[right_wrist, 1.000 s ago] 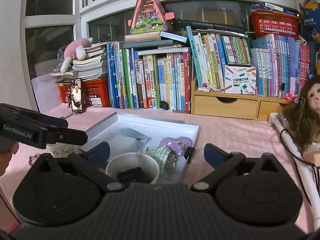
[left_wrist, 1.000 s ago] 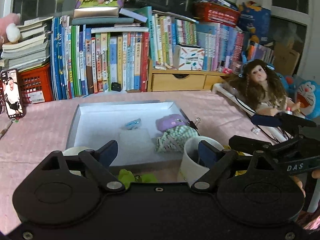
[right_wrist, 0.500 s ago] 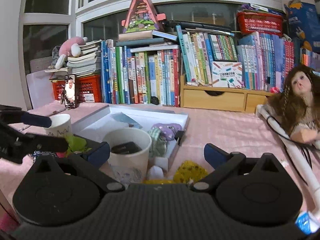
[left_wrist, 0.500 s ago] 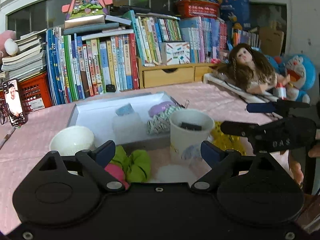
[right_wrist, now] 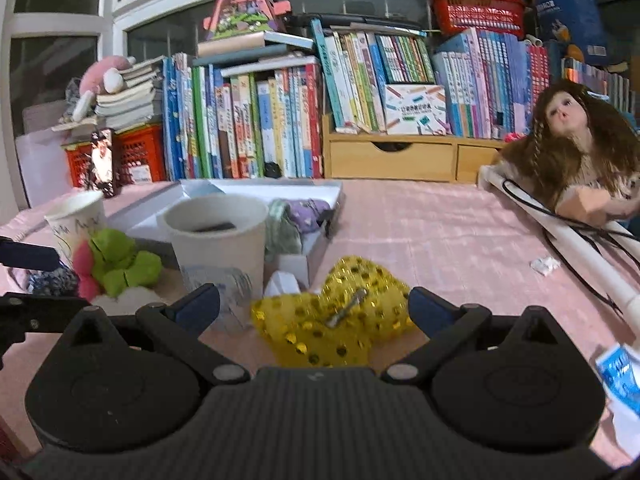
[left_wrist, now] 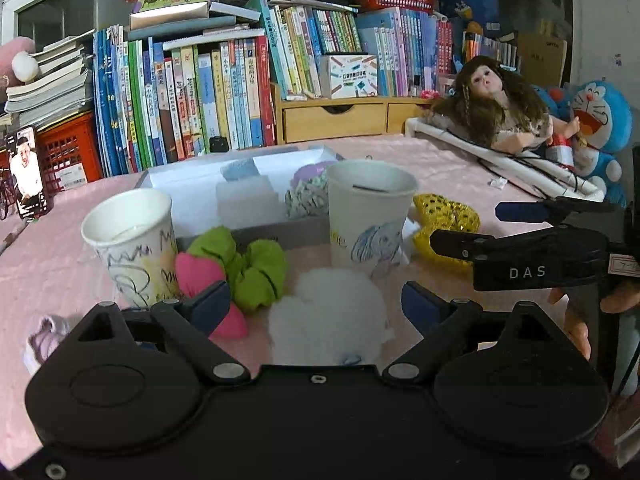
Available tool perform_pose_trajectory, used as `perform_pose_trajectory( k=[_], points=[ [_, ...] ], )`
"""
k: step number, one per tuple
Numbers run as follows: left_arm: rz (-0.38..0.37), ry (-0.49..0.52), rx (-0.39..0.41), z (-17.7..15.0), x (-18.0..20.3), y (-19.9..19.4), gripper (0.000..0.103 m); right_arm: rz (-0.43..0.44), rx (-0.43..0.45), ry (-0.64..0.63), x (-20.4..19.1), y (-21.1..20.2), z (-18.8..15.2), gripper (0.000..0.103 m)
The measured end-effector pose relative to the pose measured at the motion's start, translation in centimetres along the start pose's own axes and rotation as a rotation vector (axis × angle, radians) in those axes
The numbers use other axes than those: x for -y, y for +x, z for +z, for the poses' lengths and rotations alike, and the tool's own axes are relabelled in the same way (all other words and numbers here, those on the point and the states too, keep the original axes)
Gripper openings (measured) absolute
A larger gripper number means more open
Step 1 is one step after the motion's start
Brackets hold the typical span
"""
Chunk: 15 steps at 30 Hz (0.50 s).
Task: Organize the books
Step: 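Move the left tool toward the white fluffy ball while the right approaches the yellow sequined plush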
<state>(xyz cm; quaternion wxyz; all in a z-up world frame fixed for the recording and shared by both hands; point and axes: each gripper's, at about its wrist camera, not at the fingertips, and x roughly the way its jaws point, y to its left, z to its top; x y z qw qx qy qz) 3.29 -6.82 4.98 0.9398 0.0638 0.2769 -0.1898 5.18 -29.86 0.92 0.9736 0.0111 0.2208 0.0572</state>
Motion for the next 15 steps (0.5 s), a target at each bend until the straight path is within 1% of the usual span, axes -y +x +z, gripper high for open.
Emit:
perform_pose_trajectory(
  k=[3,7,11,15],
  points=[
    [0.017,-0.006,0.004,-0.8,0.1,0.3,0.092,-0.011,-0.011,0.004,-0.3,0.2,-0.4,0.103],
    [0.028,-0.041,0.010,-1.7,0.0,0.7,0.092,-0.025,-0.040,0.013,-0.5,0.7,-0.6,0.103],
    [0.060,-0.076,0.034,-2.5,-0.1,1.2,0.092,-0.029,-0.074,0.064,-0.4,1.4,-0.5,0.103],
    [0.074,-0.124,0.047,-3.1,-0.4,1.6,0.092,-0.071,-0.088,0.102,-0.5,2.1,-0.4,0.103]
  ],
)
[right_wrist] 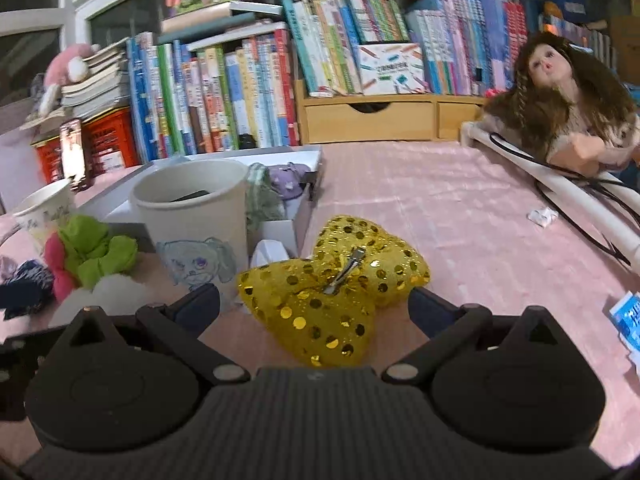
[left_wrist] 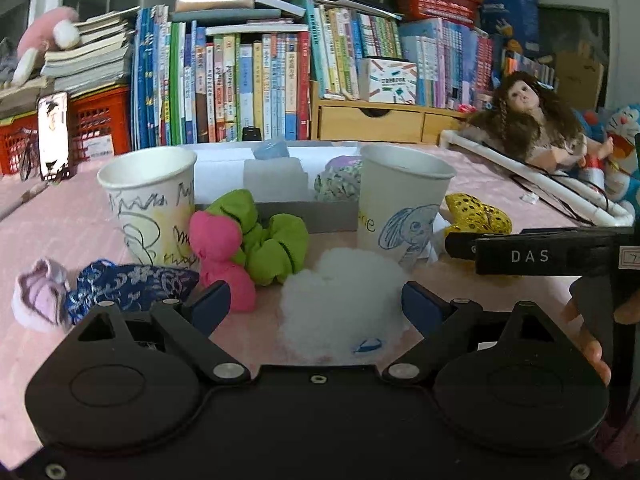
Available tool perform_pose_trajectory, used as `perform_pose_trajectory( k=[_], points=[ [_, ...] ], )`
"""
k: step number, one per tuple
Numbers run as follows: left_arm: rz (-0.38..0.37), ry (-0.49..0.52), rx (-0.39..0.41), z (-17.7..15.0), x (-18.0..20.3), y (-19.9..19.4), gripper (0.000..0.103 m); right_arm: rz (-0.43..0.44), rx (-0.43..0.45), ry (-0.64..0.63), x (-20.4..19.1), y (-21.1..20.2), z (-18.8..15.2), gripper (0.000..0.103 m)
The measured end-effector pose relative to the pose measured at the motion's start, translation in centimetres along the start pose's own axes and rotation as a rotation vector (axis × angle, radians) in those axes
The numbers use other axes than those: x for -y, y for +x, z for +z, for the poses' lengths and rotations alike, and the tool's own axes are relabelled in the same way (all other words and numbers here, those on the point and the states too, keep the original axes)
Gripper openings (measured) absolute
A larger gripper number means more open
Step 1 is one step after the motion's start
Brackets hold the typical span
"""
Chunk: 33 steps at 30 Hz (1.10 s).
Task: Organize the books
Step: 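Move the left tool toward the white fluffy ball while the right approaches the yellow sequined plush, then grasp the white fluffy ball with the left tool while the right grasps the yellow sequined plush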
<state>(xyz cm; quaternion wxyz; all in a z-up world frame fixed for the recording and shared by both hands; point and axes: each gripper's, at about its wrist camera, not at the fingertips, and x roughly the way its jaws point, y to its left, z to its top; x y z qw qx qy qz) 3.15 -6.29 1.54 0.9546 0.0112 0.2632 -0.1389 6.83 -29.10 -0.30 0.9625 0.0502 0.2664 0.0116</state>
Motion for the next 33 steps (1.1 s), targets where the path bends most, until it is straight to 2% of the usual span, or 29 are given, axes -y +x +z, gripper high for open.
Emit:
perform_pose_trajectory(
  k=[11,12,15,16,21,23,29,33],
  points=[
    [-0.018,0.018,0.003,-0.8,1.3,0.6,0.091,-0.027,-0.024,0.052,-0.4,0.8,0.2,0.103],
    [-0.024,0.018,-0.008,-0.8,1.4,0.9,0.090,-0.023,-0.032,0.059,-0.3,0.9,0.2,0.102],
    [-0.047,0.005,-0.051,-0.8,1.6,1.9,0.077,-0.008,-0.047,0.086,-0.1,1.1,0.3,0.099],
    [-0.054,-0.005,-0.069,-0.9,1.6,2.3,0.071,-0.007,-0.048,0.094,0.0,1.1,0.2,0.097],
    [-0.038,-0.010,-0.067,-0.8,1.7,2.6,0.068,0.002,-0.037,0.102,0.1,0.6,0.0,0.085],
    [-0.036,-0.008,-0.068,-0.7,1.7,2.6,0.067,0.008,-0.035,0.091,-0.1,0.4,0.0,0.074],
    [-0.023,0.007,-0.048,-0.2,1.8,2.0,0.066,0.002,-0.007,0.055,-0.5,-0.4,0.1,0.064],
    [-0.020,0.003,-0.026,0.4,1.8,1.3,0.066,-0.007,0.014,0.042,-0.6,-1.1,0.3,0.061]
  ],
)
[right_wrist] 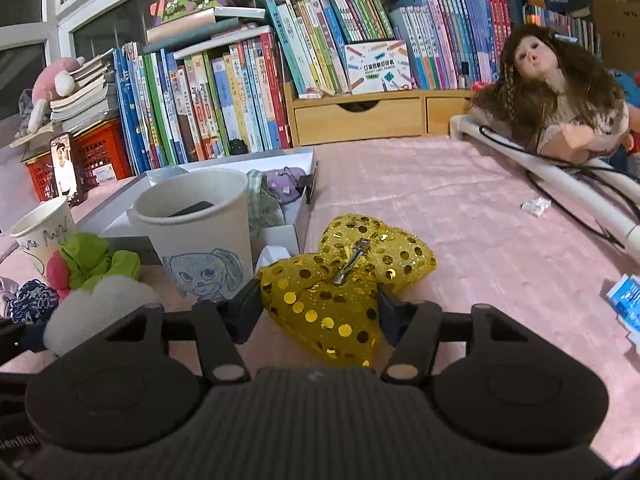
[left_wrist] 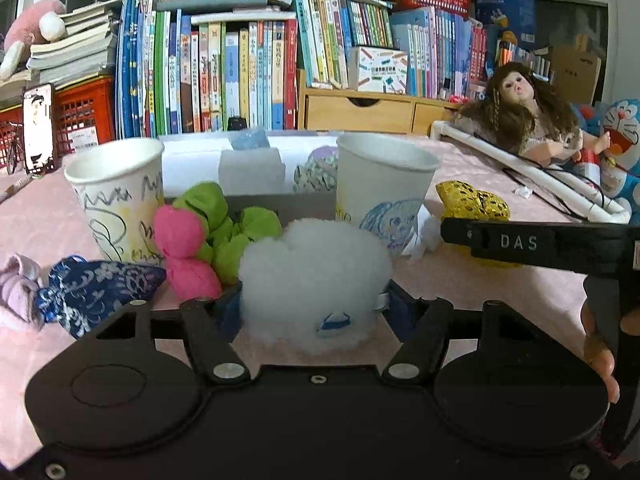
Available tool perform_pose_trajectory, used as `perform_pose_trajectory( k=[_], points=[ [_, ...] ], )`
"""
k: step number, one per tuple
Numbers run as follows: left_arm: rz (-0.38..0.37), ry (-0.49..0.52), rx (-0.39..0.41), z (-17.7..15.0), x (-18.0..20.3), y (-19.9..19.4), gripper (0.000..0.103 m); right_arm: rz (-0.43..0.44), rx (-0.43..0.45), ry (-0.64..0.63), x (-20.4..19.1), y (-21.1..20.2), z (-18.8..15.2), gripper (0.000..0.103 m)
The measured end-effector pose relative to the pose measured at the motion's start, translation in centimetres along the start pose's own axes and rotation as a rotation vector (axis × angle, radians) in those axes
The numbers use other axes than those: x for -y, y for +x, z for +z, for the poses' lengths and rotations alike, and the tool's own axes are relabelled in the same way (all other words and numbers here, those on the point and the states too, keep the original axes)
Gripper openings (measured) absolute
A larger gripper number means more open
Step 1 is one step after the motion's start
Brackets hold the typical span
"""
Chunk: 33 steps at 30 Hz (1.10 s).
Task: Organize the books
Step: 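Grasp the white fluffy ball with the left tool while the right grasps the yellow sequined plush, then carry the fluffy ball with the left tool while the right carries the sequined plush to the tray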
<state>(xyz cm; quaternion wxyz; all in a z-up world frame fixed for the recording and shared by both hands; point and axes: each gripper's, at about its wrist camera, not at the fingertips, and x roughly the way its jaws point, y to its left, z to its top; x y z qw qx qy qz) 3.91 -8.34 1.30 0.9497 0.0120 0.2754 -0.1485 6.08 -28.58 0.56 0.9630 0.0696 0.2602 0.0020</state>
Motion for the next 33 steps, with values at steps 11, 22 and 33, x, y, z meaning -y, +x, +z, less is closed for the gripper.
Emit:
perform_pose_trajectory(
  k=[11,22,33],
  points=[
    [-0.021,-0.020,0.059,2.4,-0.5,-2.8,0.066,0.009,0.058,0.000,0.3,-1.5,1.7,0.061],
    [-0.017,-0.027,0.097,9.4,-3.1,-4.1,0.066,0.089,0.089,0.004,0.5,-1.7,6.9,0.061],
    [0.008,-0.101,-0.018,17.6,-8.7,0.5,0.066,0.270,-0.097,0.011,-1.0,2.2,14.2,0.061]
  ],
)
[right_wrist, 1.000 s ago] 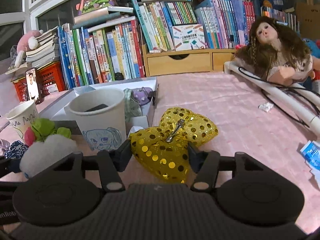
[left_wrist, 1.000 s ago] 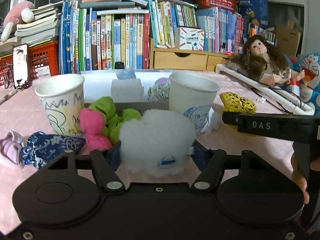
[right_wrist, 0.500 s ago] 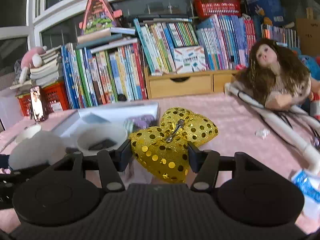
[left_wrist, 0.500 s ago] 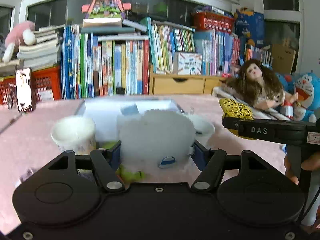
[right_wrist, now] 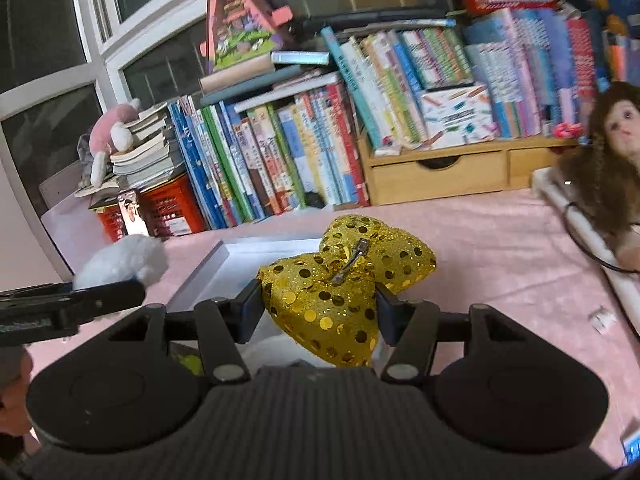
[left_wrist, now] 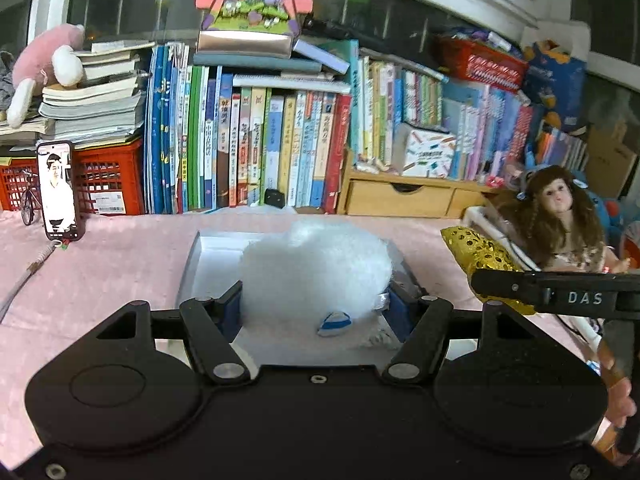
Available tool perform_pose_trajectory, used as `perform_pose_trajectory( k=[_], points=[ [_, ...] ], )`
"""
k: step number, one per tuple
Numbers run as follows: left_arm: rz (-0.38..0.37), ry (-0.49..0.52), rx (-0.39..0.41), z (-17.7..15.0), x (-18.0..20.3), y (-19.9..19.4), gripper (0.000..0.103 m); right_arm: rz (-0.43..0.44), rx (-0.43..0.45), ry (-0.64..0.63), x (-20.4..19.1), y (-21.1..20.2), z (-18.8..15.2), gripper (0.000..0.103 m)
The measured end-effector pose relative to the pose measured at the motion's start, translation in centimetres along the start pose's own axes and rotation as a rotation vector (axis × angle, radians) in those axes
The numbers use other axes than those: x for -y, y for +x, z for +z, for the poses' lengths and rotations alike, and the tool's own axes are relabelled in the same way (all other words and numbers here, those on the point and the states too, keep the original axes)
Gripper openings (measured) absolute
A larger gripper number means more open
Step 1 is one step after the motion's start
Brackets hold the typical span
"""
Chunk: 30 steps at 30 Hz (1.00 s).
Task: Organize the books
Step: 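Carry the fluffy ball with the left tool while the right carries the sequined plush to the tray, then release the fluffy ball into the tray with the left tool while the right drops the sequined plush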
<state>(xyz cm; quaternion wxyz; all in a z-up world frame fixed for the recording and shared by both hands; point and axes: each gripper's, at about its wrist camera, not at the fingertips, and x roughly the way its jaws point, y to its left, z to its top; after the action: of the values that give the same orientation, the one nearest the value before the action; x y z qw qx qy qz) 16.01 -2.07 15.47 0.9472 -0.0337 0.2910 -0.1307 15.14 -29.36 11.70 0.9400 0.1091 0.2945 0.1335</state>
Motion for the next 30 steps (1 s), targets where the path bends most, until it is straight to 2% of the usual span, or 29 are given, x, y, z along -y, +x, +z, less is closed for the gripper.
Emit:
perform_pose_trajectory(
  k=[3,8,12,15,20,24,30],
  points=[
    [0.038,0.011,-0.033,1.3,-0.3,2.3,0.066,0.009,-0.061,0.001,-0.2,1.8,1.7,0.061],
    [0.019,-0.029,-0.126,2.4,-1.1,6.5,0.066,0.061,-0.164,-0.052,-1.0,5.4,2.9,0.062],
    [0.062,-0.059,-0.188,3.4,-1.5,10.0,0.066,0.021,-0.216,-0.135,-1.6,8.3,3.0,0.062],
    [0.068,-0.095,-0.233,4.1,-1.7,12.6,0.066,0.000,-0.263,-0.123,-1.6,10.5,3.5,0.062],
    [0.074,-0.108,-0.303,4.8,-1.6,16.5,0.067,-0.006,-0.312,-0.151,-1.5,13.2,4.3,0.064],
    [0.088,-0.124,-0.346,5.0,-1.7,19.2,0.067,-0.097,-0.348,-0.242,-1.4,15.6,3.6,0.065],
    [0.070,-0.150,-0.393,4.9,-2.1,21.8,0.067,-0.048,-0.354,-0.206,0.2,17.1,3.4,0.065]
  ],
)
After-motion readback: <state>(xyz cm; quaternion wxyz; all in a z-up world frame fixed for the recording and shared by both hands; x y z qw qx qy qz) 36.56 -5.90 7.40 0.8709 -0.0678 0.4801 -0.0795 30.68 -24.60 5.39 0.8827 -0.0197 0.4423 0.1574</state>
